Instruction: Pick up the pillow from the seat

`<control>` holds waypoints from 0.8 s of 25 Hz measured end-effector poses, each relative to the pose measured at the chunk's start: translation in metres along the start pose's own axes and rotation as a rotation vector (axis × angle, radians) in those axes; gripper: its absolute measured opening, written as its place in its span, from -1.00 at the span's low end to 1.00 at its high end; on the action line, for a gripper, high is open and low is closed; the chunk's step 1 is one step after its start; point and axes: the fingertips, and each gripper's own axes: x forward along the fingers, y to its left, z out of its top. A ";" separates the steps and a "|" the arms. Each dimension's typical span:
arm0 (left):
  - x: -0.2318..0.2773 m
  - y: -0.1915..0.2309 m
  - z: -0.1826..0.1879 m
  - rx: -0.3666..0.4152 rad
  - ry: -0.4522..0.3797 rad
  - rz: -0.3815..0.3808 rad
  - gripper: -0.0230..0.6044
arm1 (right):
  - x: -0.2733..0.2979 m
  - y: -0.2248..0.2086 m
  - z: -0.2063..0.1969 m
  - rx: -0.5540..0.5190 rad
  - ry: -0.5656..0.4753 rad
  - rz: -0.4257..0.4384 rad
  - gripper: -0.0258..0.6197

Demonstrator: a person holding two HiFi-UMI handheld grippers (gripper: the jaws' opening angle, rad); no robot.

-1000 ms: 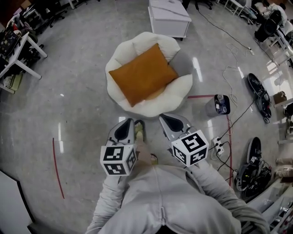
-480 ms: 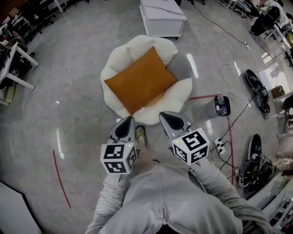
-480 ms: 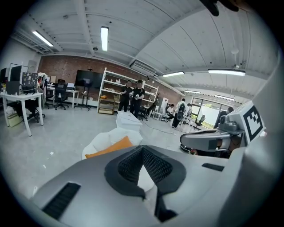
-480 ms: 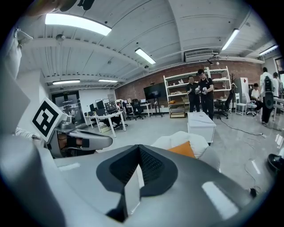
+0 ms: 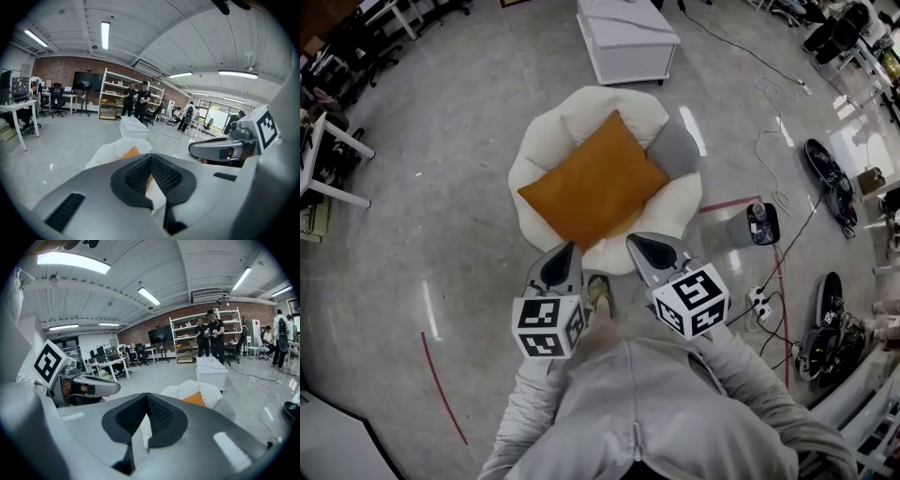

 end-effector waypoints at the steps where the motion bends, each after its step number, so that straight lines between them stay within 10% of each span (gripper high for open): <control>1: 0.006 0.005 0.004 0.000 0.003 -0.002 -0.92 | 0.007 -0.003 0.004 0.002 0.000 -0.001 -0.92; 20: 0.103 0.067 0.044 0.028 0.091 -0.069 -0.92 | 0.109 -0.059 0.034 0.064 0.045 -0.043 -0.92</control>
